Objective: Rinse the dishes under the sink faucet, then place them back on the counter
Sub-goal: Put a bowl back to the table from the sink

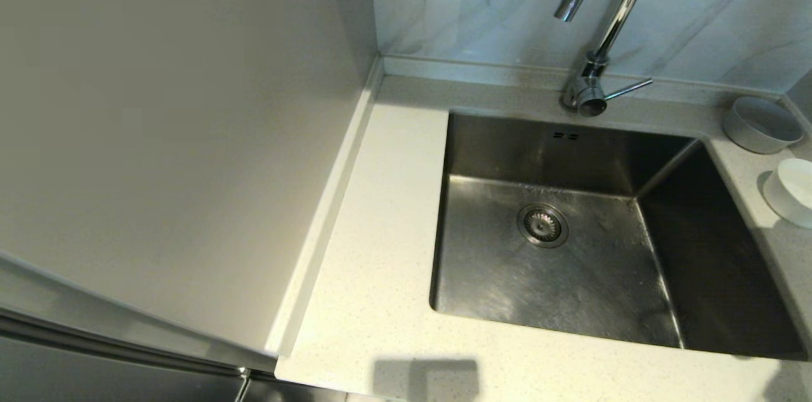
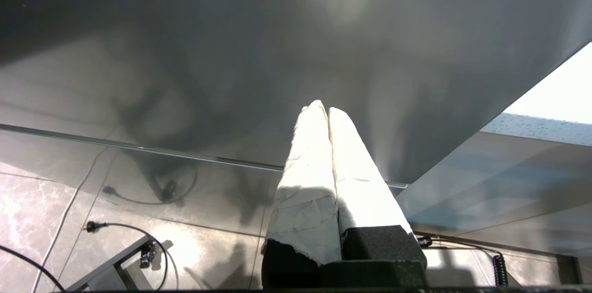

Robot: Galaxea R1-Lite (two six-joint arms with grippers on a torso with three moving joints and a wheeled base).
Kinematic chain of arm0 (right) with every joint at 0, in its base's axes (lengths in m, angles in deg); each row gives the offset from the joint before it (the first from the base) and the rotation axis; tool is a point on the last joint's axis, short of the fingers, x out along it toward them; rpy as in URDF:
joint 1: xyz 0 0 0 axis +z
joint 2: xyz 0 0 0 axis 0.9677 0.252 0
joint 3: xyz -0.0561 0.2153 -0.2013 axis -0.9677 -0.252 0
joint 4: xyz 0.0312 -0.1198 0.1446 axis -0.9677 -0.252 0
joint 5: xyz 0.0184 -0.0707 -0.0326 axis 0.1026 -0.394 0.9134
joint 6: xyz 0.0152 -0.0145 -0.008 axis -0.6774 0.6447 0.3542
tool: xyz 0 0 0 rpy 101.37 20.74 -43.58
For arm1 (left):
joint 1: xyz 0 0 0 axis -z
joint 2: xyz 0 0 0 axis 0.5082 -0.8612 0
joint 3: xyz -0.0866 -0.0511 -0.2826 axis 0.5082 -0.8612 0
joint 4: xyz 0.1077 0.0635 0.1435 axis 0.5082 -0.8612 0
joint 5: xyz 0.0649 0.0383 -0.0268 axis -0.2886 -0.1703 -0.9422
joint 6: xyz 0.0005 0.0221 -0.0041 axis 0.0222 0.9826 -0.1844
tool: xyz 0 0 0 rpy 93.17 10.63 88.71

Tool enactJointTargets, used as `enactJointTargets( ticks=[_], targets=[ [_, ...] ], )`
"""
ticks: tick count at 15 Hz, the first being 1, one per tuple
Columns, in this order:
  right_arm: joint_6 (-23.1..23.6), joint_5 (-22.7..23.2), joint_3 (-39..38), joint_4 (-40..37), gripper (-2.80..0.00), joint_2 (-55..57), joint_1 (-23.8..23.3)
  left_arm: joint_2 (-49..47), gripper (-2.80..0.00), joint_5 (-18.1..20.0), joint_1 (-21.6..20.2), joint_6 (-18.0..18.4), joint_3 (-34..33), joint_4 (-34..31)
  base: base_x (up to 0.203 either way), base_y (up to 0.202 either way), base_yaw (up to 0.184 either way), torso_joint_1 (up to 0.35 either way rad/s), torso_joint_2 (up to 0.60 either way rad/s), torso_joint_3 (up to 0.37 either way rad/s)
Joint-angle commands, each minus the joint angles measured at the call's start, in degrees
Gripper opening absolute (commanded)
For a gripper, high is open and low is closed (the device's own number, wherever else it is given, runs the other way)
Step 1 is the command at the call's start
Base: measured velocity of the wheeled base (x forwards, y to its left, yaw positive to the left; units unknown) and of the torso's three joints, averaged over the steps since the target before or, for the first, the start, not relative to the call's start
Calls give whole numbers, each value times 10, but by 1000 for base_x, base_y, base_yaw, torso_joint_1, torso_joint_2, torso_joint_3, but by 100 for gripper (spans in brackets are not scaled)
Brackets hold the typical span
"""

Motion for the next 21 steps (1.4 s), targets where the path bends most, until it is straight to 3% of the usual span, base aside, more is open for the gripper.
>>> enactJointTargets(
  ticks=[1, 5, 12, 19, 20, 21],
  targets=[
    [13, 0, -42, -2, -280, -1, -8, 2, -280, 0, 0, 0, 0, 0, 0, 0, 0, 0, 0, 0],
    [21, -12, -63, 10, -280, 40, -9, 2, -280, 0, 0, 0, 0, 0, 0, 0, 0, 0, 0, 0],
    [25, -53, -75, 132, -280, 126, -9, 2, -280, 0, 0, 0, 0, 0, 0, 0, 0, 0, 0, 0],
    [25, -71, -79, 149, -280, 139, -9, 2, -280, 0, 0, 0, 0, 0, 0, 0, 0, 0, 0, 0],
    [25, -72, -77, 149, 0, 140, -9, 2, -280, 0, 0, 0, 0, 0, 0, 0, 0, 0, 0, 0],
    [25, -73, -76, 149, 0, 141, -9, 2, -280, 0, 0, 0, 0, 0, 0, 0, 0, 0, 0, 0]
  ],
)
